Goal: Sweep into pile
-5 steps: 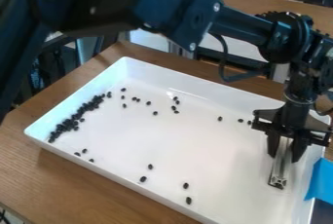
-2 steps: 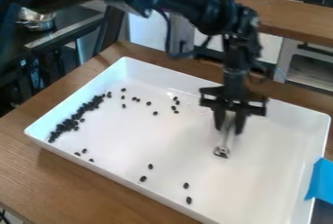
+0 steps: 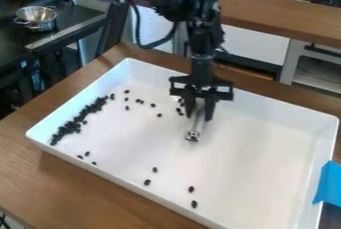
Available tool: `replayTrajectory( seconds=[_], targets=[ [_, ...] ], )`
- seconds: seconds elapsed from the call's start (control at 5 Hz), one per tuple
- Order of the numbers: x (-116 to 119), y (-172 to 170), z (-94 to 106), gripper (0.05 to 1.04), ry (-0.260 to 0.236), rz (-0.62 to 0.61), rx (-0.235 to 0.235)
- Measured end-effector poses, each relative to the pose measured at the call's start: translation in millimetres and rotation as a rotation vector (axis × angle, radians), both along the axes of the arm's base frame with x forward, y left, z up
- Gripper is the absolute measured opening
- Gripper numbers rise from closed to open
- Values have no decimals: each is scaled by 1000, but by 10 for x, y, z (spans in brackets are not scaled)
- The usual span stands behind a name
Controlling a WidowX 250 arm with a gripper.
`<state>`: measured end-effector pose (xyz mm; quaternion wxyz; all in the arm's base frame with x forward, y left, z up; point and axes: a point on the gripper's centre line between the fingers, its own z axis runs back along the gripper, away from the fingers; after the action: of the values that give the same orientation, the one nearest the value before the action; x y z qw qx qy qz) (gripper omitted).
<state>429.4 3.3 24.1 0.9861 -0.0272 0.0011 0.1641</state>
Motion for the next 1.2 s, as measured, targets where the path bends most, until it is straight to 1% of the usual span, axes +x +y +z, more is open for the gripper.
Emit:
replayTrajectory(
  seconds=[0.2,0.4,0.6,0.8,1.0,1.2],
  targets=[
    [-59,221,-65,382,-6,2,2],
    [-101,346,-73,382,-45,-2,21],
    [-154,525,-85,382,-73,-14,34],
    [-218,829,-79,382,-69,14,33],
    [-296,1062,-50,382,-43,30,31],
    [-389,1382,-9,382,-27,59,55]
  ],
)
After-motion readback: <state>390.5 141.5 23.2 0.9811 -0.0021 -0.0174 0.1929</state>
